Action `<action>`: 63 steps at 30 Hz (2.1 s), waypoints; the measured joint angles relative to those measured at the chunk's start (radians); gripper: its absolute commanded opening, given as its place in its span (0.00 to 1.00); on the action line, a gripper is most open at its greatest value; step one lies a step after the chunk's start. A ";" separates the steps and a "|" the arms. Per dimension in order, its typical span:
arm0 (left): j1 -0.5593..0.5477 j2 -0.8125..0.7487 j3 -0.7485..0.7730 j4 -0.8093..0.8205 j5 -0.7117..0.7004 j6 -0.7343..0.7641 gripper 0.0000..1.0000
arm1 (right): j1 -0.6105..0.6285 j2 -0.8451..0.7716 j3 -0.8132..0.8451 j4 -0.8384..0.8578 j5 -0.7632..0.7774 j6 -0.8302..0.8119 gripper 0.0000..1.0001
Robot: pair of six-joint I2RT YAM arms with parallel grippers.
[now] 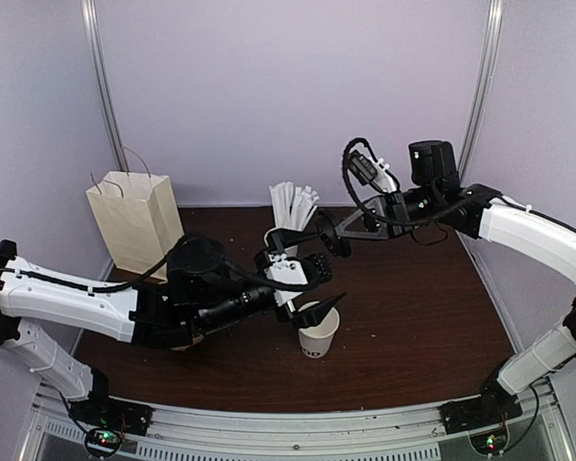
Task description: Pack the takeout coffee
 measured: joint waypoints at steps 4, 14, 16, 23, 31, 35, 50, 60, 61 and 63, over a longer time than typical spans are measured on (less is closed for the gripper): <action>0.000 0.045 0.000 0.092 -0.073 0.053 0.96 | 0.000 0.000 -0.013 0.150 -0.033 0.151 0.11; 0.011 0.081 0.000 0.199 -0.136 0.077 0.91 | 0.000 -0.027 -0.052 0.256 -0.055 0.266 0.13; 0.025 0.074 0.000 0.190 -0.122 0.053 0.91 | 0.000 -0.027 -0.055 0.262 -0.056 0.272 0.13; 0.085 0.055 0.010 0.117 -0.052 -0.048 0.88 | 0.000 -0.036 -0.058 0.283 -0.059 0.295 0.14; 0.102 0.054 0.032 0.067 0.001 -0.115 0.86 | 0.000 -0.057 -0.076 0.293 -0.061 0.301 0.14; 0.103 0.055 0.047 0.066 0.017 -0.123 0.87 | 0.000 -0.059 -0.078 0.294 -0.061 0.303 0.14; 0.104 0.116 0.084 0.106 0.013 -0.153 0.85 | 0.000 -0.061 -0.111 0.419 -0.060 0.412 0.13; 0.104 0.124 0.085 0.140 0.003 -0.176 0.82 | 0.000 -0.061 -0.129 0.455 -0.059 0.433 0.13; 0.104 0.124 0.085 0.141 0.003 -0.179 0.81 | 0.000 -0.061 -0.129 0.456 -0.059 0.433 0.13; 0.104 0.124 0.085 0.142 0.003 -0.183 0.80 | 0.000 -0.061 -0.129 0.456 -0.059 0.433 0.13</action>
